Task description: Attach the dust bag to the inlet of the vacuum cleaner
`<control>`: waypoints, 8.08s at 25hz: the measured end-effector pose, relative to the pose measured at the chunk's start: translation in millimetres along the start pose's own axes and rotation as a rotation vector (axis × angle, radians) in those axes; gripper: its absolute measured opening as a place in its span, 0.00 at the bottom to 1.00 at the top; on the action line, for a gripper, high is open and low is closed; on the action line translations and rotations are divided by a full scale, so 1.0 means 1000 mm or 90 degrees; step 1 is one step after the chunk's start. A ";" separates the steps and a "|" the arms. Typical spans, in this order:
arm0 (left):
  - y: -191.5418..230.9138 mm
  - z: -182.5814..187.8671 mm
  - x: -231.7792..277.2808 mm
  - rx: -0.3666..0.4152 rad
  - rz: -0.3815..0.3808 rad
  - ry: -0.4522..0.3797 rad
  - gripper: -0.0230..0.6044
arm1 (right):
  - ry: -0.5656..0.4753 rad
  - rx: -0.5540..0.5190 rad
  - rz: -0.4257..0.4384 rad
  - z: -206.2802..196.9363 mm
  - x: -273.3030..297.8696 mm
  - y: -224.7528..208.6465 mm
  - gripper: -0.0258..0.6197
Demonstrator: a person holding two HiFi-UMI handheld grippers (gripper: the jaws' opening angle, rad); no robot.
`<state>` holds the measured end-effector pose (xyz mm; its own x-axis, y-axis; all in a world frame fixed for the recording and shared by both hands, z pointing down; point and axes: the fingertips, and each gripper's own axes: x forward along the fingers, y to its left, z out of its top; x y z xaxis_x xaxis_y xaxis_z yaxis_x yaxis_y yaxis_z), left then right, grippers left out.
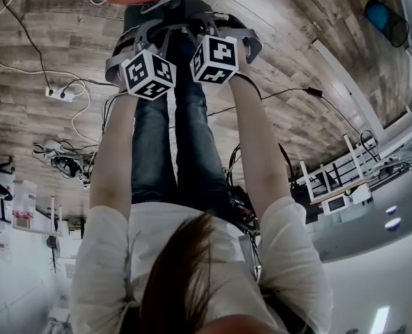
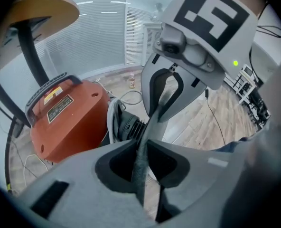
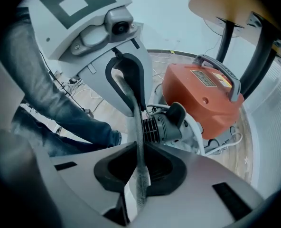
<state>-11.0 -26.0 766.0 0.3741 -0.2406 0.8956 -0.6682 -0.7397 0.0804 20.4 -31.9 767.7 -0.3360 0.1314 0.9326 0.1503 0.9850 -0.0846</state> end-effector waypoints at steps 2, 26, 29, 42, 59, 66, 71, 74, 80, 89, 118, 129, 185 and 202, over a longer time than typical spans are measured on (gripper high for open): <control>-0.001 -0.002 -0.001 -0.025 0.007 -0.004 0.15 | 0.008 -0.028 0.007 0.001 0.000 0.001 0.11; -0.002 0.006 0.005 0.041 -0.020 0.030 0.15 | -0.028 0.056 0.008 -0.007 0.003 -0.004 0.12; -0.001 0.006 0.005 0.049 -0.024 0.034 0.15 | -0.030 0.066 0.003 -0.007 0.003 -0.004 0.12; 0.001 -0.009 0.001 -0.101 0.033 -0.012 0.15 | 0.029 -0.163 0.025 0.007 0.003 -0.007 0.12; 0.009 0.015 0.005 0.059 -0.025 0.015 0.16 | -0.025 0.133 -0.020 -0.005 0.007 -0.015 0.15; 0.010 0.002 0.004 -0.015 -0.005 -0.012 0.16 | 0.030 -0.072 0.009 0.003 0.007 -0.015 0.15; 0.011 0.001 0.006 -0.014 -0.002 -0.016 0.16 | 0.036 -0.090 0.001 0.004 0.007 -0.016 0.15; 0.012 0.004 0.006 0.007 -0.008 -0.004 0.16 | 0.017 -0.014 -0.013 0.003 0.007 -0.018 0.16; 0.012 0.005 0.007 0.012 -0.018 0.005 0.16 | 0.007 0.036 -0.013 0.002 0.007 -0.019 0.16; 0.013 0.004 0.008 -0.012 -0.013 0.007 0.17 | 0.020 0.052 -0.026 0.003 0.007 -0.020 0.17; 0.007 -0.001 0.001 -0.130 -0.040 0.017 0.31 | 0.023 0.176 -0.014 0.003 -0.008 -0.014 0.31; 0.010 0.009 -0.023 -0.164 -0.001 -0.021 0.27 | -0.013 0.217 -0.061 0.009 -0.032 -0.008 0.22; 0.064 0.227 -0.396 -0.198 0.295 -0.402 0.06 | -0.549 0.564 -0.433 0.132 -0.455 -0.054 0.04; 0.041 0.278 -0.521 -0.147 0.313 -0.531 0.06 | -0.619 0.465 -0.512 0.170 -0.580 -0.012 0.04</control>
<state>-54.4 -106.0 181.0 0.2952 -0.9179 0.2653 -0.9457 -0.3202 -0.0553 55.8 -100.9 168.2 -0.6282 -0.7408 0.2379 -0.7743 0.6254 -0.0970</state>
